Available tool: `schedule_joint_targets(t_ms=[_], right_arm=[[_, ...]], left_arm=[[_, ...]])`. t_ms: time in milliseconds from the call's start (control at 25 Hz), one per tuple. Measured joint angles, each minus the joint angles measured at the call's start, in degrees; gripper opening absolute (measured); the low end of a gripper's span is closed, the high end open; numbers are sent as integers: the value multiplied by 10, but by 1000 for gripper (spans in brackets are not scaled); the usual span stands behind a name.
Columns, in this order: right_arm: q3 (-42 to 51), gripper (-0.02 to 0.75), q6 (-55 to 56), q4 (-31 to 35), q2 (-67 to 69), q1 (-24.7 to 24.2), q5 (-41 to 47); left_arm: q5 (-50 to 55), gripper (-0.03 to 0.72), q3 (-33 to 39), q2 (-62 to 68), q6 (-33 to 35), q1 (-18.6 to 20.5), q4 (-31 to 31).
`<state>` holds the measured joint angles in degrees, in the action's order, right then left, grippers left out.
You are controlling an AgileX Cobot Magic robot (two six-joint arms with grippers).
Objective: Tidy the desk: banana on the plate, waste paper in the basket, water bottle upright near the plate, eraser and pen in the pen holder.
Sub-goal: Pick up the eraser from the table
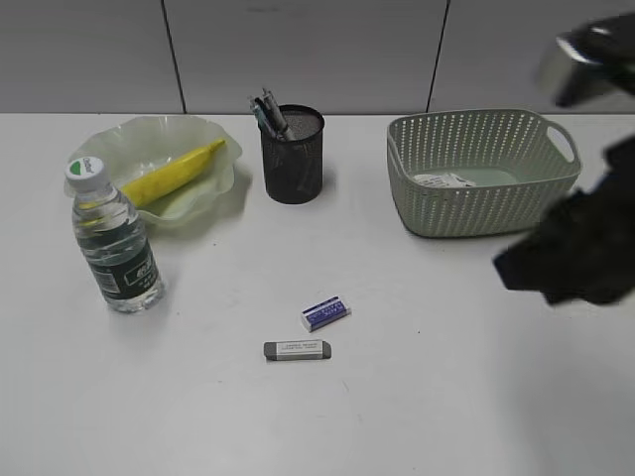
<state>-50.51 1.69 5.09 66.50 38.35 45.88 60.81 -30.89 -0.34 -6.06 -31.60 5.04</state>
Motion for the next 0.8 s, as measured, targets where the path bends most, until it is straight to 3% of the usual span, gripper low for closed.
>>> schedule_joint_targets(t_ms=[280, 480, 720, 800], right_arm=[[-280, 276, 16, 55, 299, 0, 192], [-436, 276, 105, 77, 439, 0, 229], [-478, 276, 110, 85, 513, 0, 232], [-478, 276, 65, 83, 526, 0, 232]], left_arm=[[0, 342, 0, 0, 1, 0, 0], [0, 342, 0, 0, 1, 0, 0], [0, 342, 0, 0, 1, 0, 0], [0, 342, 0, 0, 1, 0, 0]])
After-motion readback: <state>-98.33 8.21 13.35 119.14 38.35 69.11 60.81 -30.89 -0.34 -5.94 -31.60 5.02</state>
